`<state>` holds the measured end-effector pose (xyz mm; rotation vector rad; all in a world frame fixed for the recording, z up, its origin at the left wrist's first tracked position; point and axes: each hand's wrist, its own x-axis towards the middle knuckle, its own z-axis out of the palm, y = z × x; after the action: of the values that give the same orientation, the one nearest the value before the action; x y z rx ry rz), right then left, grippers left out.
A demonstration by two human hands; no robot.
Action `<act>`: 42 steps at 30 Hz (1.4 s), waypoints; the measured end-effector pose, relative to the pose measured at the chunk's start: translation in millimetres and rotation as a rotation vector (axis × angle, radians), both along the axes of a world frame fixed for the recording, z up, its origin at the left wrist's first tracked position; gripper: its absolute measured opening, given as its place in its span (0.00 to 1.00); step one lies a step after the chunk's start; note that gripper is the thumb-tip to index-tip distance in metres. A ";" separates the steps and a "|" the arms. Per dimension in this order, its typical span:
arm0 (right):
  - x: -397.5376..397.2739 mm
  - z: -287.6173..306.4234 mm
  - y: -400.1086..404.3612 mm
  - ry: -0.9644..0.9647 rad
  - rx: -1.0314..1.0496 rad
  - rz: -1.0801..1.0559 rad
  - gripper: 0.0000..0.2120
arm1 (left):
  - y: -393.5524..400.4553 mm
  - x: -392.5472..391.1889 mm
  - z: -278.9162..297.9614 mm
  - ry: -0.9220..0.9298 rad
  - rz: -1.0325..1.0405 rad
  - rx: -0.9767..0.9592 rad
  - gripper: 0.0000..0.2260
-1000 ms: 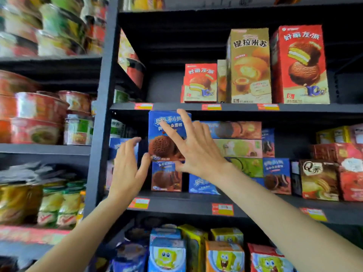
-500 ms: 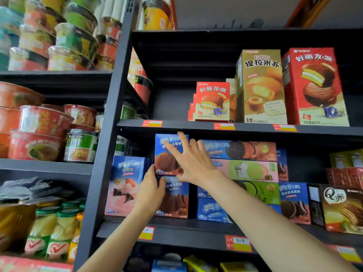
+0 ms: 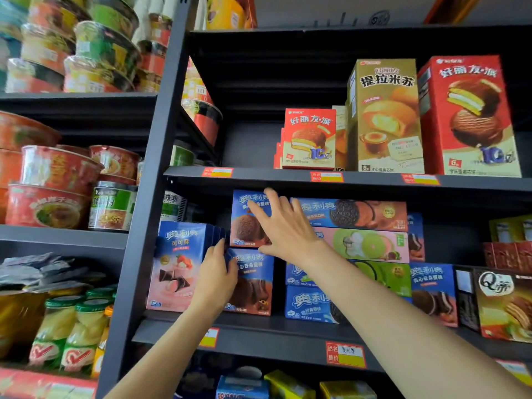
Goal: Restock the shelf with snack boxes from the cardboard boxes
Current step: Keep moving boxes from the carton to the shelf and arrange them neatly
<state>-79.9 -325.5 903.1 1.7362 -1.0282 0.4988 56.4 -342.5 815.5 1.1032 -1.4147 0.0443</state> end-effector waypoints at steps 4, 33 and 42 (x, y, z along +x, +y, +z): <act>-3.3 -4.0 3.5 -0.058 -0.057 0.102 0.28 | 3.8 -3.4 -1.0 -0.027 0.013 0.015 0.25; -3.1 -65.3 6.8 -0.402 0.367 0.274 0.25 | -5.7 -20.0 12.0 0.261 0.129 -0.012 0.14; 2.9 -74.8 6.9 -0.583 0.471 0.329 0.27 | -0.8 -21.7 10.8 0.174 0.129 -0.017 0.11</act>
<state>-77.0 -318.6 828.2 2.2634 -1.3452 1.0860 34.7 -343.2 826.3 1.1556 -1.1855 0.0516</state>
